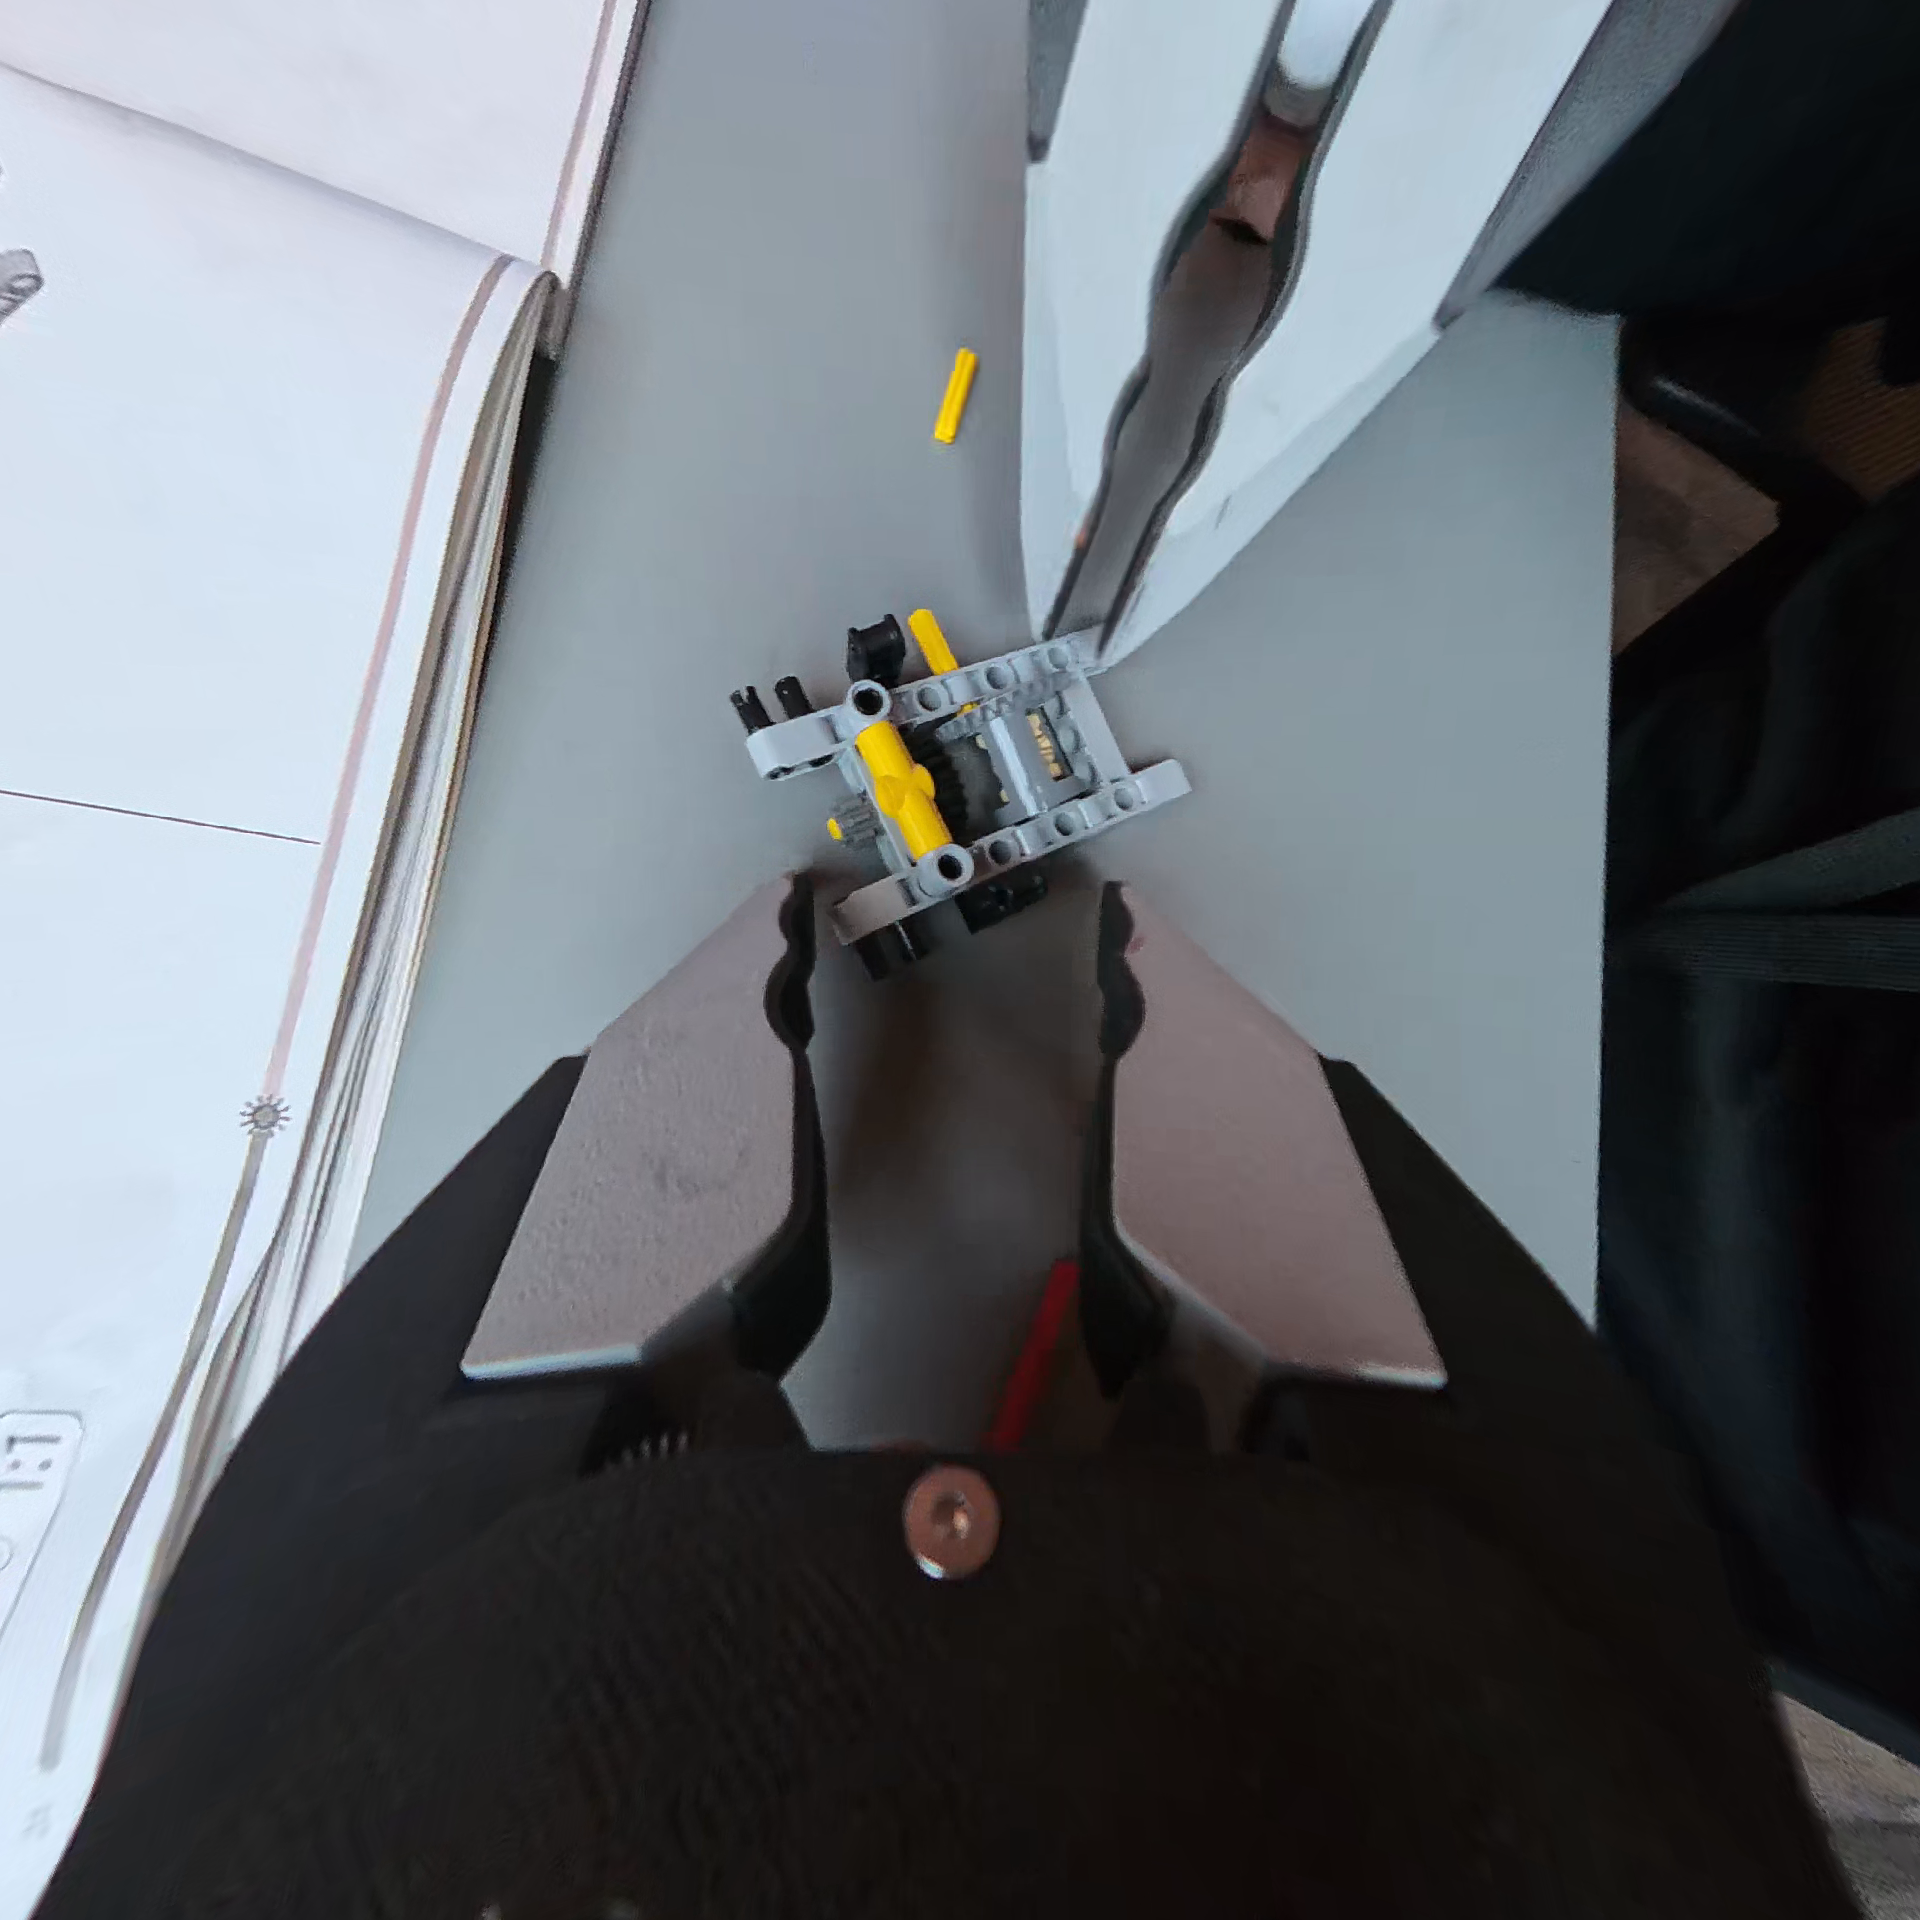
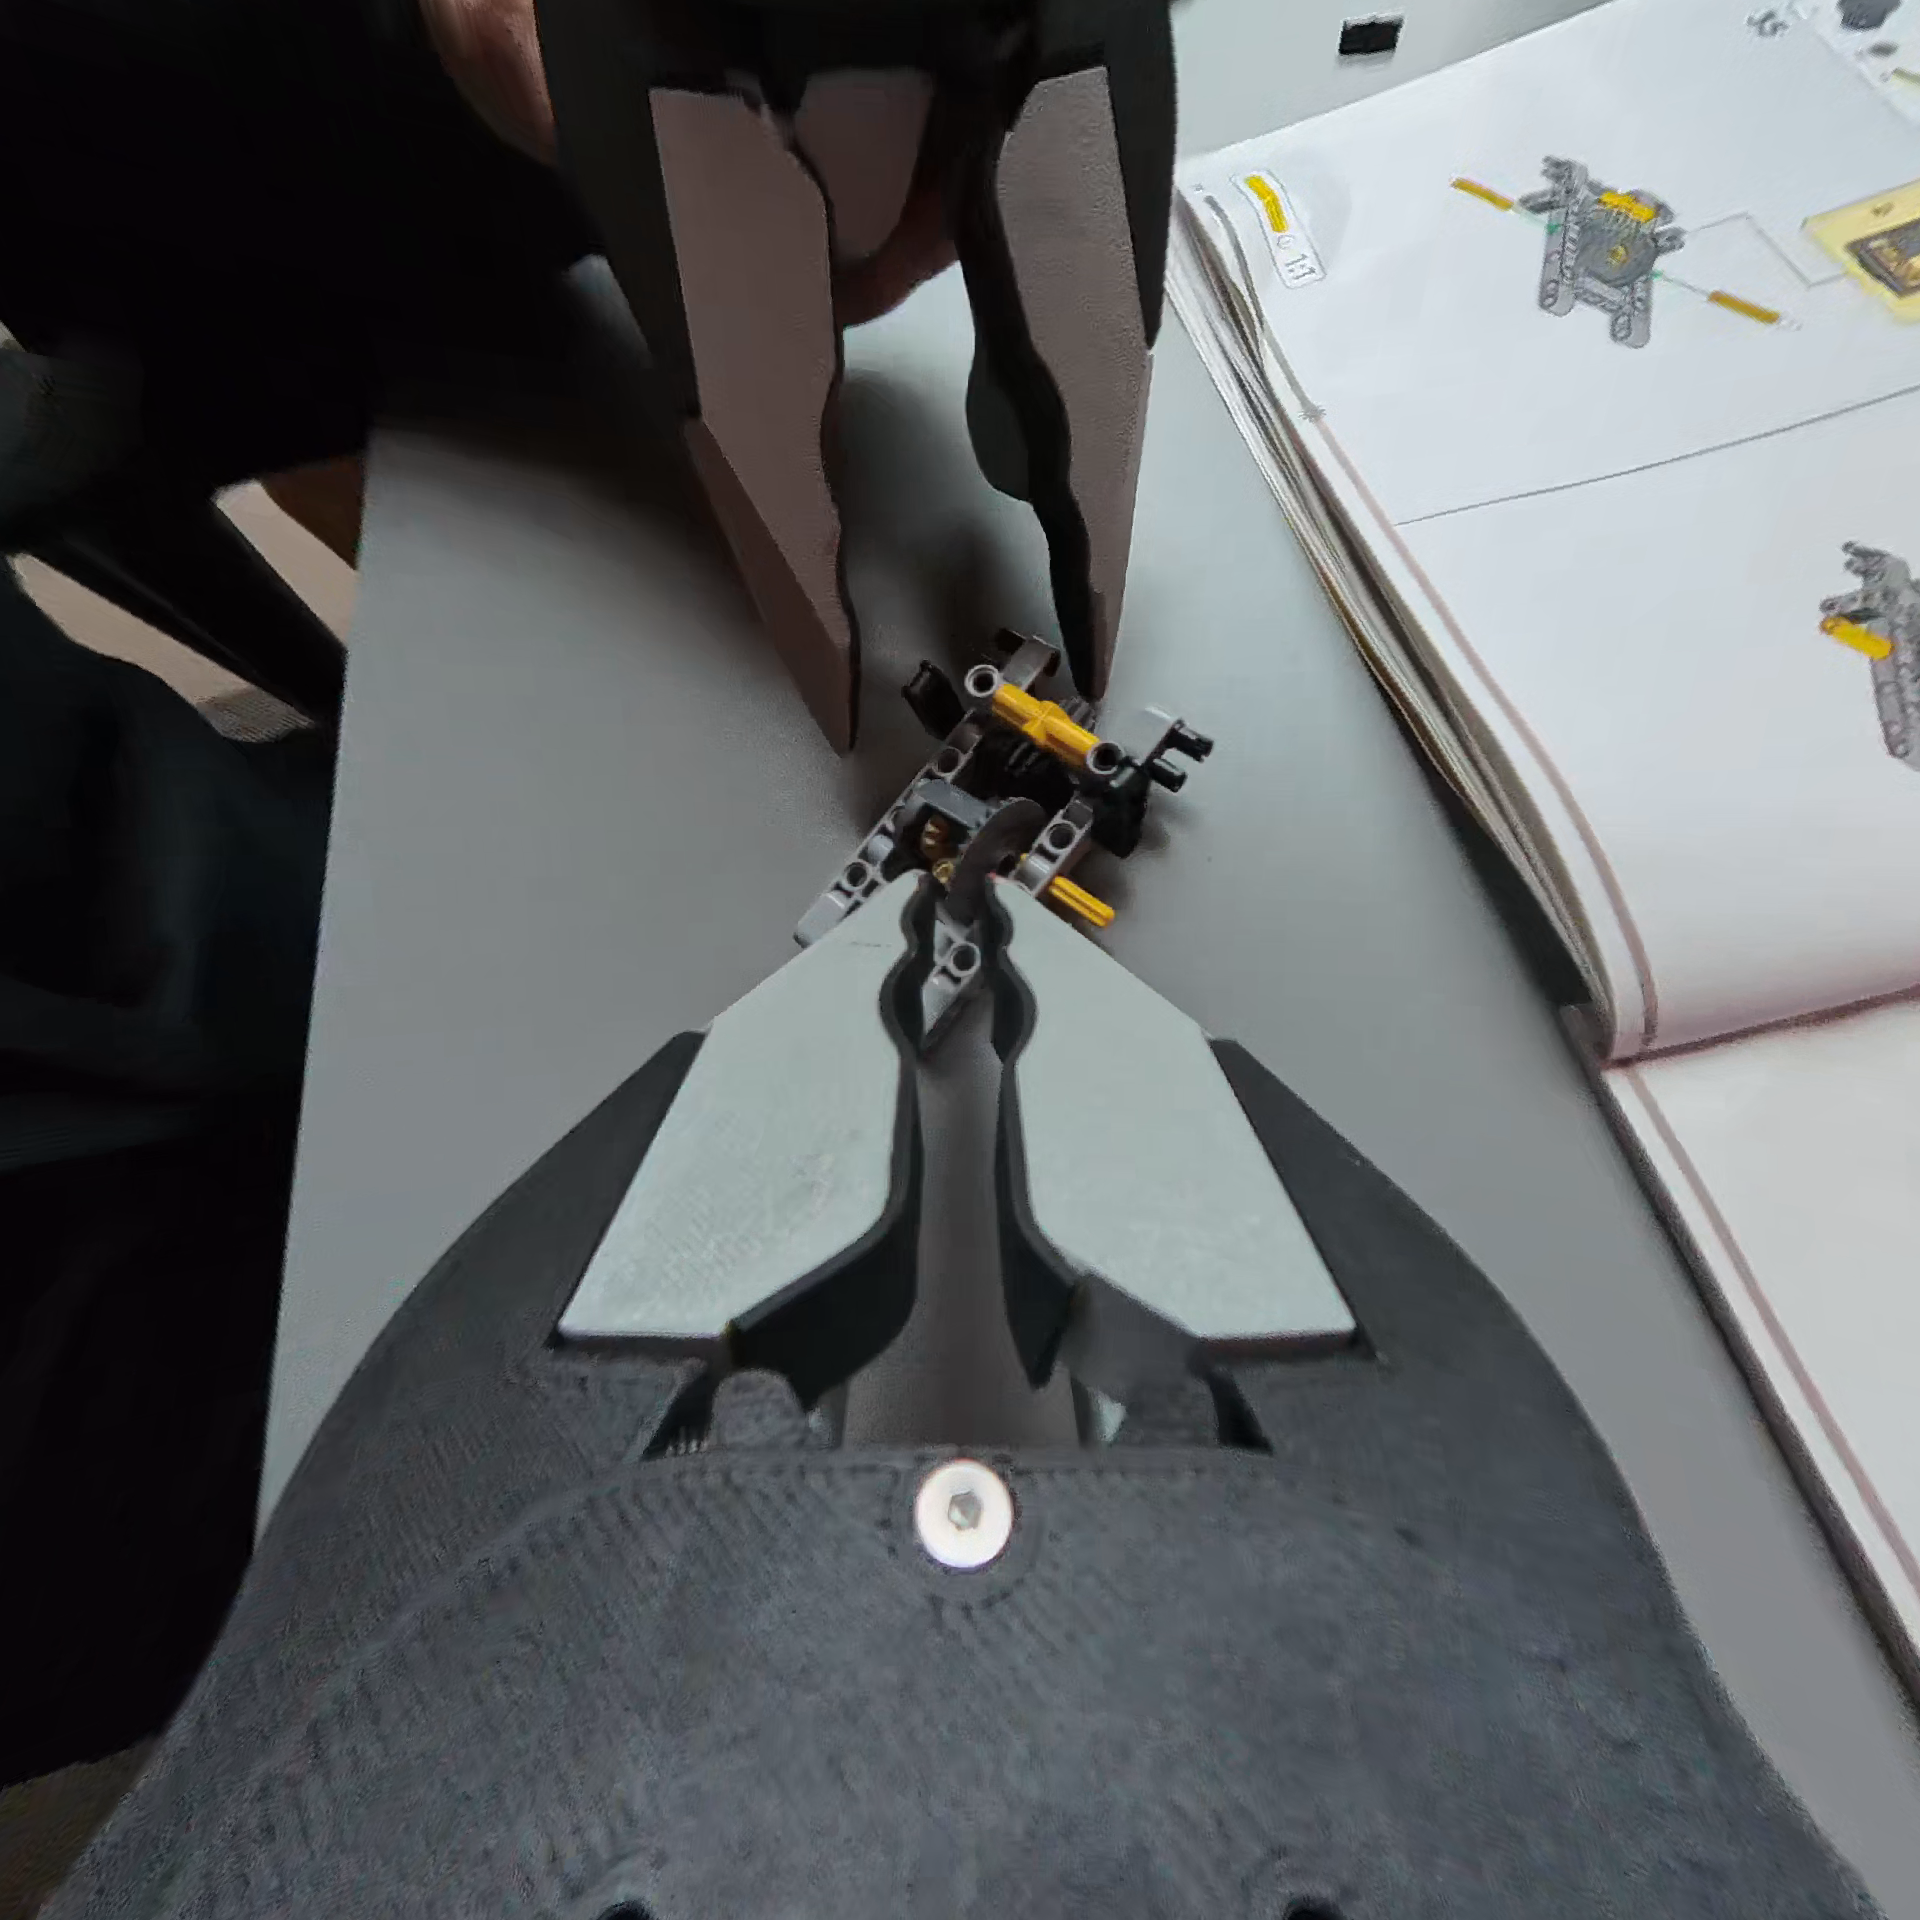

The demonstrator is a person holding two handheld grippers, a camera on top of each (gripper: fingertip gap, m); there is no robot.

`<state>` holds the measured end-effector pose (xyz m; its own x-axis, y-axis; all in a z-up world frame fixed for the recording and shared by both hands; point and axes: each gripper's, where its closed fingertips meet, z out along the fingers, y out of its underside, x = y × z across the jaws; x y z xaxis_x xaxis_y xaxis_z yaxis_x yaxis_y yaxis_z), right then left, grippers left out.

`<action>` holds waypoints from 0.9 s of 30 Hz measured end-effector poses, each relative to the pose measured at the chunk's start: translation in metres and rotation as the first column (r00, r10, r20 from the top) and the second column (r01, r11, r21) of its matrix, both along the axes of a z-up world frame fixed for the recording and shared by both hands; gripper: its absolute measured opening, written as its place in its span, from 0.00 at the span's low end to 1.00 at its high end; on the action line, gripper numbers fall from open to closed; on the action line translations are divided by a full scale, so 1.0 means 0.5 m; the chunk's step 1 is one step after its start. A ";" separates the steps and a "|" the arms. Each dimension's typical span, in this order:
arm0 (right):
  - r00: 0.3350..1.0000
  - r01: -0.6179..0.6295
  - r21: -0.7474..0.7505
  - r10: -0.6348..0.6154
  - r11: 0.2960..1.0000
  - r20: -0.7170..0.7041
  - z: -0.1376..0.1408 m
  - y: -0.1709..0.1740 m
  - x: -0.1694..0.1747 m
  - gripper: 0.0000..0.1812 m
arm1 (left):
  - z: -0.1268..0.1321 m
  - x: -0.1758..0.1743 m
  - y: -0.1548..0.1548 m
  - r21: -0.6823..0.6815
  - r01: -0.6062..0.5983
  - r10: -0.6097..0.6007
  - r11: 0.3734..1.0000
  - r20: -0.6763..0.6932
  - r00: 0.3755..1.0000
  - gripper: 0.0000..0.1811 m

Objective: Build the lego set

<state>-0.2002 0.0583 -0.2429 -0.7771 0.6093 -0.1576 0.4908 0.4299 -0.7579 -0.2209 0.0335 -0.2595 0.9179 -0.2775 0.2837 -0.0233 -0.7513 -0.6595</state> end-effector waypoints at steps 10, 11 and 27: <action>1.000 0.012 0.010 -0.012 1.000 -0.001 -0.003 0.000 -0.012 0.00 | 0.000 0.031 -0.007 0.004 0.019 -0.019 1.000 0.007 1.000 0.28; 1.000 0.006 0.001 -0.006 1.000 -0.001 0.000 0.000 -0.011 0.00 | 0.000 0.035 -0.009 0.005 0.021 -0.021 1.000 0.008 1.000 0.28; 0.994 -0.107 0.125 0.109 0.986 -0.010 -0.008 0.012 -0.005 0.00 | 0.008 0.012 -0.027 0.025 0.177 -0.169 0.984 -0.186 0.968 0.32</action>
<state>-0.2028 0.0642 -0.2468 -0.8410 0.5361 -0.0729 0.4246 0.5706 -0.7029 -0.2148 0.0202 -0.2554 0.8900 -0.4444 0.1014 -0.2731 -0.6980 -0.6620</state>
